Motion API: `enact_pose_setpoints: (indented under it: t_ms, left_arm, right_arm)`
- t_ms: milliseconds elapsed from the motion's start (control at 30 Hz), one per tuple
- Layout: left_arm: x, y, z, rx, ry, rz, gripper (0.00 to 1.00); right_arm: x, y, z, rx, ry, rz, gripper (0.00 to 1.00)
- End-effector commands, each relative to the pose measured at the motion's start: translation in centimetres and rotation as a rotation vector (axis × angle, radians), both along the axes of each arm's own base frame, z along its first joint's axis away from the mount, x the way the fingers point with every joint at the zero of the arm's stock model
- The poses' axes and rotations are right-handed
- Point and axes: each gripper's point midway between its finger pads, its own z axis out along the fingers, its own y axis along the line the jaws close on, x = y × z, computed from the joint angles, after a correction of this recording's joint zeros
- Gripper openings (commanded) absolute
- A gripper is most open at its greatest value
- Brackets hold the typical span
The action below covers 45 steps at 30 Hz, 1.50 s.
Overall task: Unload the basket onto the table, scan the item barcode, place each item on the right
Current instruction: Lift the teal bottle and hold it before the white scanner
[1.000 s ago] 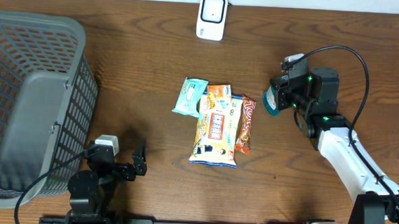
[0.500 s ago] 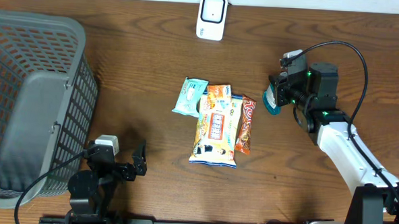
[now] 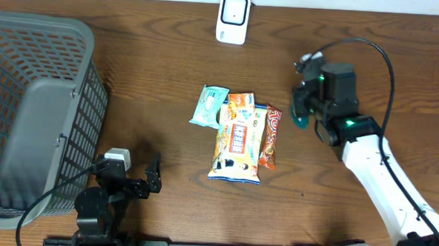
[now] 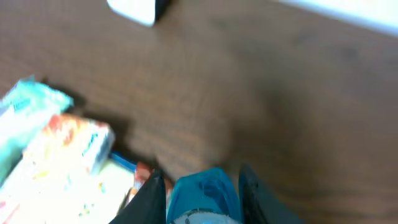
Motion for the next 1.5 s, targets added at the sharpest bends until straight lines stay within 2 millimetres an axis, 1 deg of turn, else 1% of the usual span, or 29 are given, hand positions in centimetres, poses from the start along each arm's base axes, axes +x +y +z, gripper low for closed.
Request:
enact_pose_setpoints:
  t_ms: [0, 67, 167, 333, 433, 467, 500, 533, 600, 633, 667, 700, 833, 1033, 1100, 1200, 1267, 1467]
  left_arm:
    - [-0.2, -0.1, -1.0, -0.013, 0.031, -0.002, 1.0]
    - [-0.2, -0.1, -1.0, -0.013, 0.031, -0.002, 1.0]
    - [-0.2, -0.1, -1.0, -0.013, 0.031, -0.002, 1.0]
    - [-0.2, -0.1, -1.0, -0.013, 0.031, -0.002, 1.0]
    - [-0.2, -0.1, -1.0, -0.013, 0.031, -0.002, 1.0]
    - [-0.2, -0.1, -1.0, -0.013, 0.031, -0.002, 1.0]
    - [-0.2, -0.1, -1.0, -0.013, 0.031, -0.002, 1.0]
    - [-0.2, -0.1, -1.0, -0.013, 0.031, -0.002, 1.0]
    - [-0.2, -0.1, -1.0, -0.013, 0.031, -0.002, 1.0]
    - [-0.2, -0.1, -1.0, -0.014, 0.031, -0.002, 1.0]
    - [-0.2, -0.1, -1.0, -0.013, 0.031, -0.002, 1.0]
    - [-0.2, -0.1, -1.0, -0.013, 0.031, -0.002, 1.0]
    - [-0.2, -0.1, -1.0, -0.013, 0.031, -0.002, 1.0]
    - [-0.2, -0.1, -1.0, -0.014, 0.031, -0.002, 1.0]
    - [-0.2, -0.1, -1.0, -0.013, 0.031, -0.002, 1.0]
    - [-0.2, -0.1, -1.0, -0.014, 0.031, -0.002, 1.0]
    - [-0.2, -0.1, -1.0, -0.013, 0.031, -0.002, 1.0]
    - [-0.2, -0.1, -1.0, -0.013, 0.031, -0.002, 1.0]
  right_arm:
    - [1.4, 0.3, 5.0, -0.124, -0.158, -0.065, 0.01]
    - [1.8, 1.3, 5.6, -0.162, -0.19, -0.053, 0.01]
    - [3.2, 2.0, 5.8, -0.206, -0.223, -0.053, 0.01]
    - [6.9, 3.2, 6.3, -0.258, -0.25, -0.055, 0.01]
    - [9.9, 4.7, 6.4, -0.298, -0.264, -0.06, 0.01]
    - [11.7, 5.6, 6.2, -0.335, -0.275, -0.069, 0.01]
    - [12.1, 5.8, 6.2, -0.343, -0.278, -0.072, 0.01]
    - [13.5, 6.5, 6.1, -0.37, -0.288, -0.08, 0.01]
    - [15.5, 7.5, 6.1, -0.402, -0.31, -0.09, 0.01]
    - [16.1, 8.0, 6.2, -0.412, -0.318, -0.087, 0.01]
    - [17.2, 8.8, 6.3, -0.429, -0.334, -0.083, 0.01]
    - [18.6, 10.0, 6.4, -0.46, -0.358, -0.078, 0.01]
    - [22.2, 12.0, 6.7, -0.563, -0.431, -0.118, 0.01]
    - [24.5, 15.3, 6.5, -0.616, -0.52, -0.1, 0.01]
    - [24.9, 16.5, 5.8, -0.663, -0.552, -0.081, 0.01]
    - [24.8, 18.8, 4.2, -0.739, -0.59, -0.042, 0.01]
    - [24.7, 19.3, 3.7, -0.746, -0.599, -0.033, 0.01]
    - [24.5, 20.1, 3.6, -0.738, -0.61, -0.031, 0.01]
